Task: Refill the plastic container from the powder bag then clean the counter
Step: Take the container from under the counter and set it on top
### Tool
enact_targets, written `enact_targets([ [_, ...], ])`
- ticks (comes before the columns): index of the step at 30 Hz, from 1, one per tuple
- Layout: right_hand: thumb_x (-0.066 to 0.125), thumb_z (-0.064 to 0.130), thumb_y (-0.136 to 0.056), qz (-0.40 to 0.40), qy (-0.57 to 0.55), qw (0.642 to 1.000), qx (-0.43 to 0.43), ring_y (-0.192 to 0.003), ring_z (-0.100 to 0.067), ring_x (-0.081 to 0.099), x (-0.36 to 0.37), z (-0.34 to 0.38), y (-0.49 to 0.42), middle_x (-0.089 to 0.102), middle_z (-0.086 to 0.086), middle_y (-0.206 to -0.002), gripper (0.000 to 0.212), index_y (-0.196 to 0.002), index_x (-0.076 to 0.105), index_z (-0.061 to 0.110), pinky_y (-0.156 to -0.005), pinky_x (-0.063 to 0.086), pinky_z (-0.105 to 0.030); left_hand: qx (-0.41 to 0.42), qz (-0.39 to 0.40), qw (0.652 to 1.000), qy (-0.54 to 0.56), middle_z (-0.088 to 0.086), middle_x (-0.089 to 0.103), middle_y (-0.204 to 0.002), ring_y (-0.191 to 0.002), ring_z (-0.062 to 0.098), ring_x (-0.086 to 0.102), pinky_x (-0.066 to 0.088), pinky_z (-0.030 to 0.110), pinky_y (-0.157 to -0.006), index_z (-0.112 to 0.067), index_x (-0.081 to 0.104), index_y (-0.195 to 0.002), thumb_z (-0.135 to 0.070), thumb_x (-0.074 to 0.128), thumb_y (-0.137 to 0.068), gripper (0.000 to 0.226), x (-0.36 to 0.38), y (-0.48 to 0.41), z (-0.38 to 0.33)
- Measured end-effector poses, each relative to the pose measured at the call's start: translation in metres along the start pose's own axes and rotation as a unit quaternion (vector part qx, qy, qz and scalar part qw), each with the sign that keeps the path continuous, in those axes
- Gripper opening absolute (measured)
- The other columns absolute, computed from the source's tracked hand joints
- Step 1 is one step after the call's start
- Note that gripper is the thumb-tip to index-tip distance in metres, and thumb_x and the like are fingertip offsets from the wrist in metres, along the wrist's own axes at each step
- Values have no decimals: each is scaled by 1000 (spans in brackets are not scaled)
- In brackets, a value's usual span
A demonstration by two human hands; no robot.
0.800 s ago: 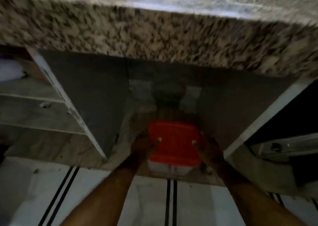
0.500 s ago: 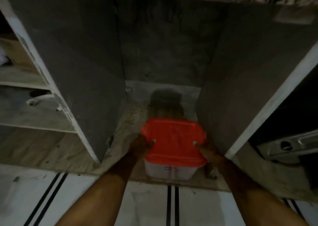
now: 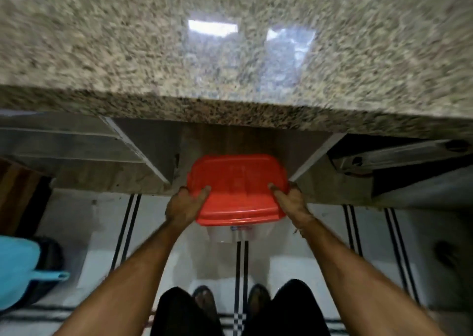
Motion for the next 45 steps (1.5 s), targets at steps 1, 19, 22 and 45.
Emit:
enact_targets([
  [1,73,68,-78,5,13,1000,1,-107,-29,71,-10,17,30,71,-9,-124,82,-138,57,14,-96,60,-48,-1,-4,1000,5,13,67,-133,-117,35,65,47,34,-94,-16,54,-143,-80,53,-86,85,-21,28,-6],
  [19,58,83,-69,-68,96,979,-166,-93,-24,72,-149,291,321,76,-1,-100,77,-112,70,21,-84,58,-42,123,-100,987,32,5,69,-106,-92,25,68,55,37,-77,-19,58,-114,-80,62,-78,71,-316,292,-150],
  [22,61,79,-75,-85,67,971,-212,-88,-20,74,-162,328,328,78,2,-96,67,-109,71,22,-84,60,-46,169,-100,979,55,3,71,-105,-91,23,70,59,44,-85,-23,59,-114,-81,63,-74,71,-345,294,-186],
  [45,52,85,-79,-93,52,972,-211,-85,-19,76,-263,508,21,76,2,-100,69,-116,67,29,-76,65,-46,199,-68,974,82,6,71,-102,-84,23,73,63,45,-68,-16,56,-119,-86,58,-74,83,-309,42,-481],
])
Point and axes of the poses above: each hand's wrist, its own y-axis away from the middle knuckle, its own x-axis out of the palm, z = x × y, the point moved 3 cm from there along -y, towards the middle knuckle
